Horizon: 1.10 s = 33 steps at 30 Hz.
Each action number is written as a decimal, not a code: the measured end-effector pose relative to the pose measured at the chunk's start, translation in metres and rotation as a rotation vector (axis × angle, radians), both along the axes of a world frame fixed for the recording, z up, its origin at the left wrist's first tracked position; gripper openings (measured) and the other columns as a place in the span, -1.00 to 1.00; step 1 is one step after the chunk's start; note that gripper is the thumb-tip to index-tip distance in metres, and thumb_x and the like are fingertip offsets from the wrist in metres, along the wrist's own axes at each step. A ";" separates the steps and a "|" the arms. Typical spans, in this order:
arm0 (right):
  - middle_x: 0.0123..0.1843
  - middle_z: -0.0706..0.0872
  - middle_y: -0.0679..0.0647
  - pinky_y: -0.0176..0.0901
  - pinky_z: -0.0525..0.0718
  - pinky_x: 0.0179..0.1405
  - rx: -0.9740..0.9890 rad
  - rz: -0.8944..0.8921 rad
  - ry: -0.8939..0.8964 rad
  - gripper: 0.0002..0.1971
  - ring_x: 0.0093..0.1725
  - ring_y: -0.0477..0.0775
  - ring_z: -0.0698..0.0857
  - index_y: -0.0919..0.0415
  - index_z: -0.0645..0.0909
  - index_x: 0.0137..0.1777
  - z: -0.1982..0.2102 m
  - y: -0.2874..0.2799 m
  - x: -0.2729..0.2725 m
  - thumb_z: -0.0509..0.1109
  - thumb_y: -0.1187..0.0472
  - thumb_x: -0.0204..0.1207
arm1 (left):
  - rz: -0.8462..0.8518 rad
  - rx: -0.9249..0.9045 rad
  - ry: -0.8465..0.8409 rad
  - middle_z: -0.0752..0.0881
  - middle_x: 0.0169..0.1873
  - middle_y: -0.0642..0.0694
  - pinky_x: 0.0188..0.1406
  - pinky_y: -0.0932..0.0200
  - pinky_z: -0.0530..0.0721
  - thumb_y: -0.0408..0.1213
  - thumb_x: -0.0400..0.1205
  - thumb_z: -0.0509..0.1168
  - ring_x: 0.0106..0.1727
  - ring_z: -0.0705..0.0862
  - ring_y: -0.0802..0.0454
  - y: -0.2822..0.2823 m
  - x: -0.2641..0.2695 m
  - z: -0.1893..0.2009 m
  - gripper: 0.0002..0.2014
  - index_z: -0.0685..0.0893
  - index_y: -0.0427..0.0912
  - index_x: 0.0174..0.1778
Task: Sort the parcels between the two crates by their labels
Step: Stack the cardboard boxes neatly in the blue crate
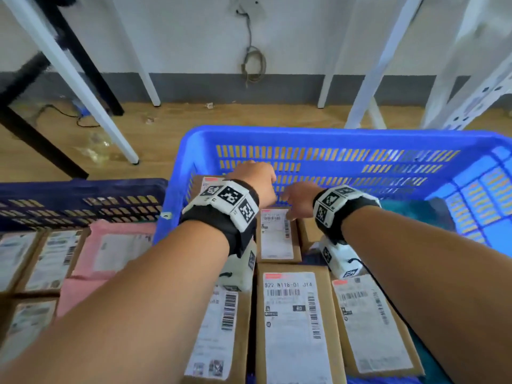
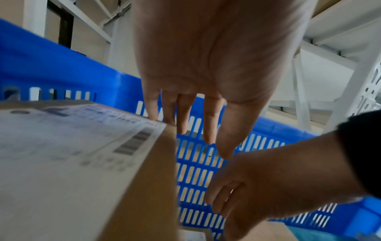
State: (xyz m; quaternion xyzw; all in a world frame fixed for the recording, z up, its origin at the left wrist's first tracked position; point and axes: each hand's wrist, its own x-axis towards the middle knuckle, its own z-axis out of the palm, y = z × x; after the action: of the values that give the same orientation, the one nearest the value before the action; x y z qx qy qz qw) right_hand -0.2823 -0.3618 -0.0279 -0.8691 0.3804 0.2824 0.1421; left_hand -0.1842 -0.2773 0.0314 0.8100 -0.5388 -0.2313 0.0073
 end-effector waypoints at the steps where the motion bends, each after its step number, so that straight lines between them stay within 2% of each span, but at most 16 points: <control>1: 0.31 0.66 0.14 0.05 0.64 0.28 0.015 -0.002 0.025 -0.45 0.28 0.17 0.65 0.26 0.54 0.40 -0.010 0.000 0.008 0.50 0.03 0.46 | 0.002 0.004 -0.015 0.51 0.40 -0.09 0.40 -0.05 0.50 -0.20 0.53 0.41 0.45 0.48 -0.12 0.002 0.003 -0.003 -0.59 0.60 0.05 0.32; 3: 0.30 0.67 0.14 0.05 0.66 0.25 0.042 0.001 0.102 -0.39 0.27 0.17 0.66 0.26 0.54 0.39 -0.028 0.001 0.021 0.57 0.03 0.39 | -0.008 -0.003 -0.042 0.50 0.42 -0.09 0.43 -0.07 0.43 -0.20 0.53 0.40 0.51 0.41 -0.13 0.004 0.007 -0.010 -0.63 0.63 0.03 0.28; 5: 0.22 0.72 0.11 0.07 0.71 0.15 0.049 0.023 0.157 -0.27 0.16 0.18 0.71 0.15 0.56 0.35 -0.060 -0.009 0.031 0.65 -0.08 0.19 | -0.020 -0.030 -0.057 0.54 0.39 -0.07 0.41 -0.06 0.40 -0.20 0.52 0.40 0.50 0.41 -0.12 0.004 0.011 -0.015 -0.64 0.65 0.02 0.26; 7: 0.16 0.76 0.07 0.11 0.75 0.03 0.042 0.029 0.171 -0.03 0.02 0.18 0.75 -0.03 0.53 0.37 -0.134 -0.045 0.035 0.66 -0.21 -0.17 | -0.023 -0.049 -0.052 0.54 0.39 -0.06 0.43 -0.06 0.39 -0.20 0.52 0.40 0.50 0.41 -0.11 0.005 0.012 -0.018 -0.62 0.63 0.04 0.28; 8: 0.18 0.76 0.07 0.13 0.75 0.01 0.058 0.030 0.168 0.12 0.03 0.19 0.75 -0.08 0.46 0.44 -0.166 -0.058 0.034 0.65 -0.23 -0.30 | -0.023 -0.056 -0.044 0.52 0.41 -0.06 0.45 -0.07 0.38 -0.20 0.52 0.40 0.52 0.39 -0.12 0.005 0.013 -0.020 -0.61 0.62 0.04 0.29; 9: 0.23 0.73 0.08 0.14 0.74 0.02 0.064 0.024 0.180 0.28 0.07 0.21 0.74 -0.10 0.35 0.52 -0.174 -0.059 0.034 0.65 -0.26 -0.39 | -0.026 -0.059 -0.042 0.51 0.43 -0.06 0.47 -0.07 0.37 -0.20 0.52 0.40 0.54 0.37 -0.12 0.007 0.014 -0.021 -0.61 0.62 0.04 0.29; 10: 0.29 0.70 0.10 0.15 0.74 0.04 0.042 0.012 0.191 0.38 0.12 0.23 0.73 -0.09 0.25 0.59 -0.163 -0.049 0.034 0.66 -0.28 -0.42 | -0.029 -0.060 -0.045 0.49 0.44 -0.06 0.47 -0.07 0.37 -0.20 0.52 0.41 0.55 0.35 -0.12 0.009 0.015 -0.023 -0.60 0.62 0.03 0.30; 11: 0.33 0.67 0.13 0.14 0.73 0.09 0.032 0.027 0.176 0.38 0.18 0.25 0.70 -0.03 0.19 0.62 -0.135 -0.031 0.032 0.69 -0.27 -0.32 | -0.029 -0.056 -0.045 0.48 0.47 -0.06 0.48 -0.06 0.39 -0.20 0.53 0.41 0.58 0.32 -0.11 0.010 0.016 -0.024 -0.58 0.61 0.01 0.33; 13: 0.45 0.56 0.21 0.06 0.65 0.25 0.024 0.047 0.143 0.16 0.35 0.26 0.61 0.17 0.16 0.64 -0.097 -0.004 0.026 0.69 -0.14 0.10 | -0.024 -0.052 -0.041 0.46 0.50 -0.08 0.48 -0.06 0.43 -0.21 0.53 0.42 0.61 0.27 -0.10 0.013 0.017 -0.024 -0.56 0.59 -0.04 0.36; 15: 0.47 0.53 0.19 0.11 0.61 0.32 0.003 0.056 0.112 -0.03 0.40 0.24 0.56 0.22 0.28 0.58 -0.082 0.007 0.020 0.63 -0.12 0.25 | -0.030 -0.055 -0.054 0.48 0.46 -0.10 0.46 -0.07 0.45 -0.22 0.54 0.41 0.59 0.30 -0.11 0.015 0.015 -0.022 -0.57 0.61 -0.10 0.34; 17: 0.46 0.54 0.15 0.17 0.59 0.34 0.011 0.054 0.080 -0.06 0.41 0.22 0.54 0.17 0.37 0.54 -0.079 0.009 0.015 0.61 -0.21 0.21 | -0.033 -0.050 -0.060 0.47 0.46 -0.12 0.46 -0.06 0.44 -0.23 0.55 0.41 0.56 0.33 -0.11 0.016 0.011 -0.020 -0.55 0.58 -0.11 0.38; 21: 0.48 0.54 0.07 0.25 0.52 0.39 -0.002 0.090 0.089 0.05 0.47 0.25 0.45 0.08 0.36 0.55 -0.069 0.010 0.006 0.54 -0.42 0.10 | -0.018 -0.050 -0.038 0.39 0.53 -0.12 0.51 0.02 0.37 -0.25 0.57 0.40 0.61 0.25 -0.09 0.016 0.010 -0.020 -0.46 0.48 -0.05 0.49; 25: 0.52 0.51 0.05 0.23 0.50 0.42 0.035 0.076 0.112 0.01 0.49 0.23 0.46 0.06 0.33 0.58 -0.055 0.007 0.000 0.56 -0.36 0.17 | -0.009 -0.040 -0.041 0.36 0.55 -0.11 0.54 0.02 0.33 -0.22 0.57 0.41 0.61 0.25 -0.09 0.014 0.008 -0.020 -0.46 0.47 -0.02 0.49; 27: 0.48 0.53 0.06 0.22 0.53 0.38 0.029 0.083 0.111 -0.02 0.46 0.23 0.48 0.04 0.38 0.53 -0.049 0.007 -0.002 0.57 -0.36 0.14 | -0.011 -0.036 -0.046 0.36 0.56 -0.10 0.55 0.02 0.32 -0.23 0.58 0.40 0.62 0.24 -0.08 0.014 0.009 -0.020 -0.46 0.46 -0.02 0.50; 31: 0.49 0.38 0.18 0.31 0.46 0.41 -0.046 0.037 0.085 0.07 0.54 0.29 0.28 0.08 0.38 0.52 -0.039 0.018 -0.010 0.59 -0.40 0.03 | -0.009 -0.038 -0.032 0.40 0.53 -0.07 0.52 0.03 0.35 -0.25 0.56 0.41 0.60 0.29 -0.05 0.017 0.009 -0.020 -0.45 0.47 -0.04 0.50; 33: 0.43 0.38 0.19 0.23 0.55 0.35 -0.003 -0.027 0.020 0.01 0.39 0.27 0.45 0.09 0.42 0.44 -0.031 0.021 -0.018 0.65 -0.33 0.01 | 0.004 -0.041 -0.007 0.41 0.52 -0.06 0.48 0.03 0.42 -0.24 0.56 0.42 0.56 0.34 -0.04 0.020 0.007 -0.017 -0.43 0.46 -0.05 0.50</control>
State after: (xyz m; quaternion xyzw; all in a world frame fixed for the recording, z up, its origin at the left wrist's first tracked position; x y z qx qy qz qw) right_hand -0.3001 -0.3411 -0.0593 -0.8612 0.3941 0.2886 0.1408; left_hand -0.1772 -0.2573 0.0148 0.8116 -0.5418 -0.2174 0.0226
